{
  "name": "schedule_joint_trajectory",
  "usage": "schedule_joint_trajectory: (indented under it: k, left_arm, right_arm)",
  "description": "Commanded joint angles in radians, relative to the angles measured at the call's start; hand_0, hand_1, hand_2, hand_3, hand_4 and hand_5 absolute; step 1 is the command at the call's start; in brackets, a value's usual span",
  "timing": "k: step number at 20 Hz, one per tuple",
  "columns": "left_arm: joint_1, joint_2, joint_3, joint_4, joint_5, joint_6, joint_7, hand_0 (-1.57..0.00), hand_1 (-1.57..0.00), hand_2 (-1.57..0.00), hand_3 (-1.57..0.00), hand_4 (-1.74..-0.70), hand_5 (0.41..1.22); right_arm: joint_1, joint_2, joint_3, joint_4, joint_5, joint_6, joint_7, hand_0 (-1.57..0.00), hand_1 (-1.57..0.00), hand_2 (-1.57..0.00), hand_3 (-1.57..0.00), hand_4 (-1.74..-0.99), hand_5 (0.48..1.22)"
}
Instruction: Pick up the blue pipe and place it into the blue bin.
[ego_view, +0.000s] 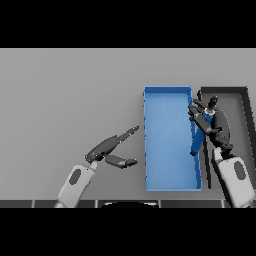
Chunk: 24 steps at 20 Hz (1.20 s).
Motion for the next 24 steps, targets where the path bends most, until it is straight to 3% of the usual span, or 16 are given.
schedule_joint_trajectory:
  k: [1, 2, 6, 7, 9, 11, 14, 17, 21, 24]
  left_arm:
    - [0.001, 0.000, 0.000, -0.006, -0.002, 0.003, 0.007, 0.00, 0.00, 0.00, 0.00, -0.89, 0.422]
    - [0.002, 0.000, 0.001, -0.010, -0.001, 0.007, 0.016, 0.00, 0.00, 0.00, 0.00, -0.89, 0.420]
    - [-0.002, 0.009, 0.005, -0.008, -0.005, 0.006, 0.014, 0.00, 0.00, 0.00, 0.00, -0.88, 0.421]
    - [-0.004, 0.004, 0.000, -0.010, -0.009, 0.009, 0.017, 0.00, 0.00, 0.00, 0.00, -0.88, 0.421]
    - [-0.003, 0.004, 0.000, -0.010, -0.008, 0.007, 0.017, 0.00, 0.00, 0.00, 0.00, -0.88, 0.422]
    - [-0.003, 0.007, 0.002, -0.004, -0.011, 0.009, 0.018, 0.00, 0.00, 0.00, 0.00, -0.88, 0.427]
    - [-0.008, 0.002, 0.006, -0.008, -0.002, 0.008, 0.028, 0.00, 0.00, 0.00, 0.00, -0.88, 0.429]
    - [0.015, 0.005, -0.006, -0.027, -0.004, 0.004, 0.019, 0.00, 0.00, 0.00, 0.00, -0.89, 0.428]
    - [-0.003, 0.000, 0.005, -0.007, -0.009, 0.014, 0.038, 0.00, 0.00, 0.00, 0.00, -0.89, 0.427]
    - [-0.003, -0.003, -0.002, -0.003, -0.016, 0.016, 0.021, 0.00, 0.00, 0.00, 0.00, -0.89, 0.429]
  right_arm:
    - [0.022, -0.018, 0.031, -0.011, -0.016, -0.038, 0.000, -1.57, -1.57, -1.57, -1.52, -1.741, 1.221]
    - [0.030, -0.056, 0.069, -0.008, -0.040, -0.081, 0.000, -1.57, -1.57, -1.57, -1.26, -1.741, 1.221]
    - [0.005, -0.231, 0.282, 0.042, -0.176, -0.286, 0.000, -1.57, -1.55, -1.57, -0.85, -1.741, 1.221]
    - [-0.018, -0.252, 0.333, 0.062, -0.216, -0.311, 0.000, -1.46, -1.34, -1.34, -0.79, -1.678, 1.221]
    - [-0.030, -0.270, 0.359, 0.074, -0.233, -0.309, 0.000, -0.94, -0.85, -0.86, -0.50, -1.503, 1.221]
    - [-0.054, -0.310, 0.406, 0.095, -0.274, -0.297, 0.000, -0.60, -0.55, -0.55, -0.32, -1.337, 1.221]
    - [-0.135, -0.407, 0.552, 0.133, -0.358, -0.270, 0.000, -0.31, -0.28, -0.28, -0.16, -1.175, 1.084]
    - [-0.242, -0.475, 0.708, 0.155, -0.423, -0.241, 0.000, -0.16, -0.14, -0.14, -0.08, -1.083, 0.934]
    - [-0.384, -0.513, 0.896, 0.178, -0.490, -0.260, 0.000, -0.06, -0.06, -0.06, -0.03, -1.056, 0.817]
    - [-0.420, -0.514, 0.933, 0.190, -0.494, -0.256, -0.006, -0.03, -0.03, -0.03, -0.02, -1.038, 0.734]
